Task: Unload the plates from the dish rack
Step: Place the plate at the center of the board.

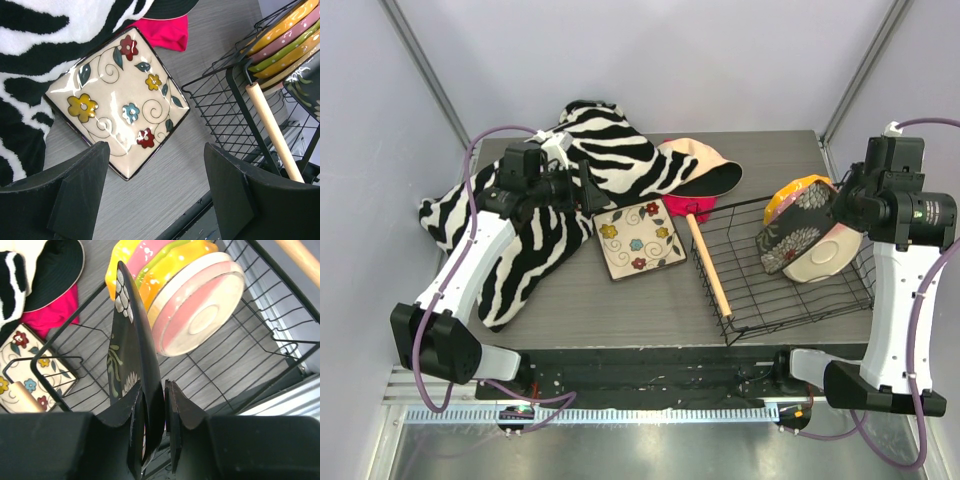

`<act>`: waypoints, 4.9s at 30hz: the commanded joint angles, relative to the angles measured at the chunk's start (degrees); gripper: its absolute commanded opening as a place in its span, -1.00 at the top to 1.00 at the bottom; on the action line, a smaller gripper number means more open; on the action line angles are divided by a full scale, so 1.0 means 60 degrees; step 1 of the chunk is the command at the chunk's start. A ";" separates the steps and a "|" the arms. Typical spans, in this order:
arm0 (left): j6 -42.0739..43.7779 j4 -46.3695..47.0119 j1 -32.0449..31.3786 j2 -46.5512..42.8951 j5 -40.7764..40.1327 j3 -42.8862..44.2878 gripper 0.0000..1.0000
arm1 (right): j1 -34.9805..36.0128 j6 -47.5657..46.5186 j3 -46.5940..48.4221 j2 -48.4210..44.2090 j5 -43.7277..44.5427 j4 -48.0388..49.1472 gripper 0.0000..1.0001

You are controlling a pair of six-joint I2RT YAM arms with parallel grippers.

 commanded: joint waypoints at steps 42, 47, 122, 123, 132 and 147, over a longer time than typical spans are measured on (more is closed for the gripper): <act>-0.6353 0.8519 -0.3002 0.0983 0.0639 -0.2137 -0.71 | 0.2953 0.5325 -1.0003 -0.4146 -0.2991 1.7446 0.97; -0.6573 0.9002 -0.3003 0.0867 0.0287 -0.2298 -0.41 | 0.3511 0.5326 -1.0411 -0.3868 -0.2742 1.7724 0.97; -0.2984 0.3216 0.0132 0.2359 0.1824 -0.1522 0.97 | 0.3234 0.1005 -0.6311 -0.3135 0.1888 0.7281 -0.73; -0.2998 0.3231 0.0074 0.2418 0.1824 -0.1507 0.96 | 0.3248 0.1005 -0.6326 -0.3135 0.1887 0.7281 -0.74; -0.3087 0.3422 -0.0102 0.2990 0.1634 -0.1536 0.69 | 0.3234 0.0990 -0.6458 -0.3150 0.1843 0.7296 -0.73; -0.2488 0.2749 -0.0146 0.3137 0.1005 -0.1362 -0.07 | 0.3234 0.1019 -0.6531 -0.3208 0.1785 0.7267 -0.73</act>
